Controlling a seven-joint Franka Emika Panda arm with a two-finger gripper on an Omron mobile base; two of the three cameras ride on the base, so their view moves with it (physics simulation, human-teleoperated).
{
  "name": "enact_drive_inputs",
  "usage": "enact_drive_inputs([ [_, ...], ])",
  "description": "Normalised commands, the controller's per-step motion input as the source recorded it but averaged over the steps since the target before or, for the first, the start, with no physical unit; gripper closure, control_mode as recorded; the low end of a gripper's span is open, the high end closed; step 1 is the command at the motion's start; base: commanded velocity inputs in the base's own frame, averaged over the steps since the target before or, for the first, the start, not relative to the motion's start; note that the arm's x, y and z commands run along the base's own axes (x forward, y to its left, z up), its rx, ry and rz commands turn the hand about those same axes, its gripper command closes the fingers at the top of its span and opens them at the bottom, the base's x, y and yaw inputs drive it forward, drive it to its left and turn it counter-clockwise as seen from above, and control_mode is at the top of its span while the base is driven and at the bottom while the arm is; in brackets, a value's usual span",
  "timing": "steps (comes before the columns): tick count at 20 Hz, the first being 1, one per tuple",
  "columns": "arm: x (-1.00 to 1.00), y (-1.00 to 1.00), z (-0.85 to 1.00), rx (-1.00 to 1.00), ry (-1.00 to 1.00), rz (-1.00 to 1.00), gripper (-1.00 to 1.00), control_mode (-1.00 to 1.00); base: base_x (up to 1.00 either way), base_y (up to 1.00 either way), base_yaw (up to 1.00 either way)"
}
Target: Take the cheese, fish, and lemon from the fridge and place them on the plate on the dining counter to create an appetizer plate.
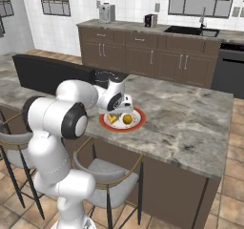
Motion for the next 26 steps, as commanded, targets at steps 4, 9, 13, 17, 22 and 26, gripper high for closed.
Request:
enact_drive_inputs([
  [4, 0.38, 0.0, -0.07, 0.0, 0.0, 0.0, 1.0, -1.0, 0.0, 0.0, 0.0],
  [9, 0.4, 0.0, -0.27, 0.0, 0.0, 0.0, 1.0, -1.0, 0.0, 0.0, 0.0],
  [13, 0.4, 0.0, -0.41, 0.0, -0.01, 0.0, 1.0, -1.0, 0.0, 0.0, 0.0],
  [17, 0.45, -0.07, -0.37, 0.0, -0.01, 0.0, 1.0, -1.0, 0.0, 0.0, 0.0],
  [22, 0.42, -0.19, -0.25, 0.0, 0.0, 0.0, 1.0, -1.0, 0.0, 0.0, 0.0],
  [26, 0.22, -0.13, -0.3, 0.0, -0.03, 0.0, 1.0, -1.0, 0.0, 0.0, 0.0],
])
